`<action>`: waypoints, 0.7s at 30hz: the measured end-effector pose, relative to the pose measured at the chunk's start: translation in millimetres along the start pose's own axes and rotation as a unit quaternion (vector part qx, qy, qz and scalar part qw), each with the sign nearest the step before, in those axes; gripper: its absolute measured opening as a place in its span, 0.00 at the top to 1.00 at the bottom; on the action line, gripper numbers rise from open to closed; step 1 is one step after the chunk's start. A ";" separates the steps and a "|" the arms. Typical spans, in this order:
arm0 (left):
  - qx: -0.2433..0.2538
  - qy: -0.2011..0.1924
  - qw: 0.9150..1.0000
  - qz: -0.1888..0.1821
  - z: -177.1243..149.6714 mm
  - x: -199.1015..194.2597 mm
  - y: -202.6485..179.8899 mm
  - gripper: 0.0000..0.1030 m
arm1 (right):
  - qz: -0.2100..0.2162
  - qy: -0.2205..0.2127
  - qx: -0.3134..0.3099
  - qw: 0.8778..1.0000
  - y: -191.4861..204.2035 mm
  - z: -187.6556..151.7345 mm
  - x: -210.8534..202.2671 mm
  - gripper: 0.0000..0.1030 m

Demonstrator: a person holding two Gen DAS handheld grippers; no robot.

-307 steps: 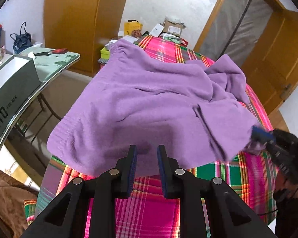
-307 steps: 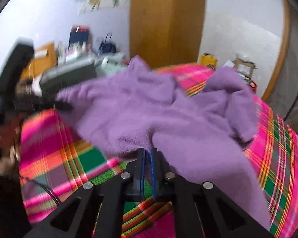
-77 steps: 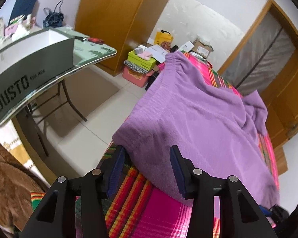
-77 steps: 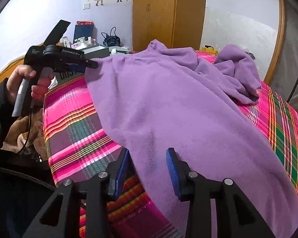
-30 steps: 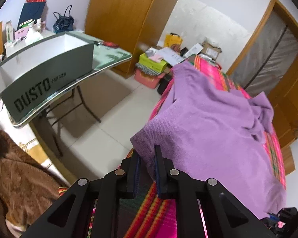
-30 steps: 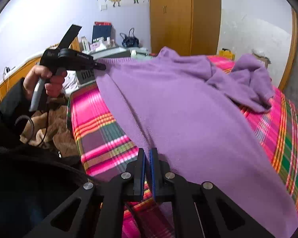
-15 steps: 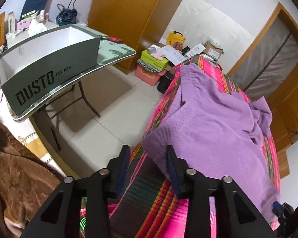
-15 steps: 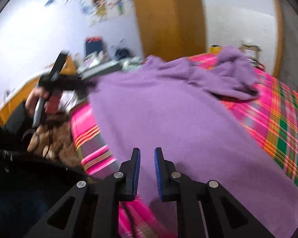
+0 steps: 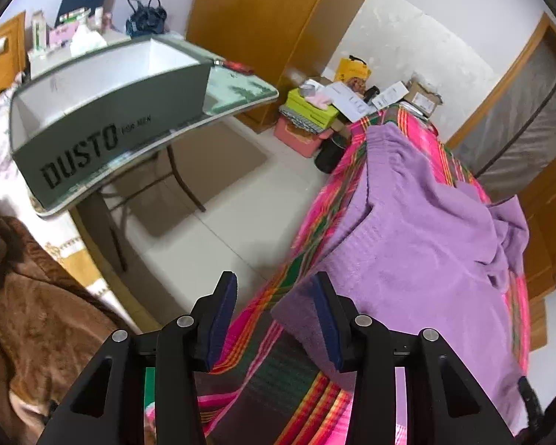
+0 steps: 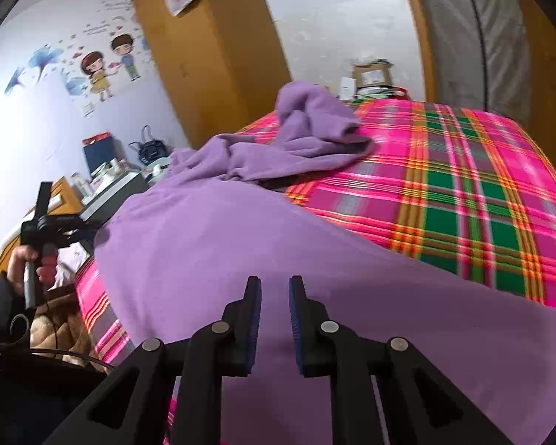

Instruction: Fold clothes

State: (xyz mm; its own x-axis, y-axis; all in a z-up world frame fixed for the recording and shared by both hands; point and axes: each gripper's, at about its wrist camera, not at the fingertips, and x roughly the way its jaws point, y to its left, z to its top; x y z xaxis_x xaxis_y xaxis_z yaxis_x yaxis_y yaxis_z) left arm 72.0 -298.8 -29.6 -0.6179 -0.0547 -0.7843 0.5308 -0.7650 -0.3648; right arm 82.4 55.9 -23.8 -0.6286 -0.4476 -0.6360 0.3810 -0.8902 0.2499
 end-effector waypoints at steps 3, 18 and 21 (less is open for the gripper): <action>-0.012 0.010 1.000 -0.012 -0.6 8.8 4.5 0.56 | 0.010 0.000 -0.013 1.000 9.1 4.3 6.6 0.83; -0.034 0.028 0.993 -0.106 -9.8 19.2 10.4 0.65 | 0.026 0.027 -0.036 0.999 29.8 13.8 34.1 0.82; 0.006 0.002 0.996 -0.087 -9.2 9.4 -3.7 0.82 | 0.028 0.027 -0.041 0.998 34.9 17.8 37.2 0.82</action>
State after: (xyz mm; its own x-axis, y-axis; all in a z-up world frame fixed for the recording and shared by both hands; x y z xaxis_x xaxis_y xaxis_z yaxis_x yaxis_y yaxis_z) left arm 69.5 -290.5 -40.2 -0.6973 0.0823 -0.7120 0.4090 -0.7701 -0.4896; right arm 60.3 6.7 -25.7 -0.5691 -0.4885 -0.6615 0.4702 -0.8532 0.2256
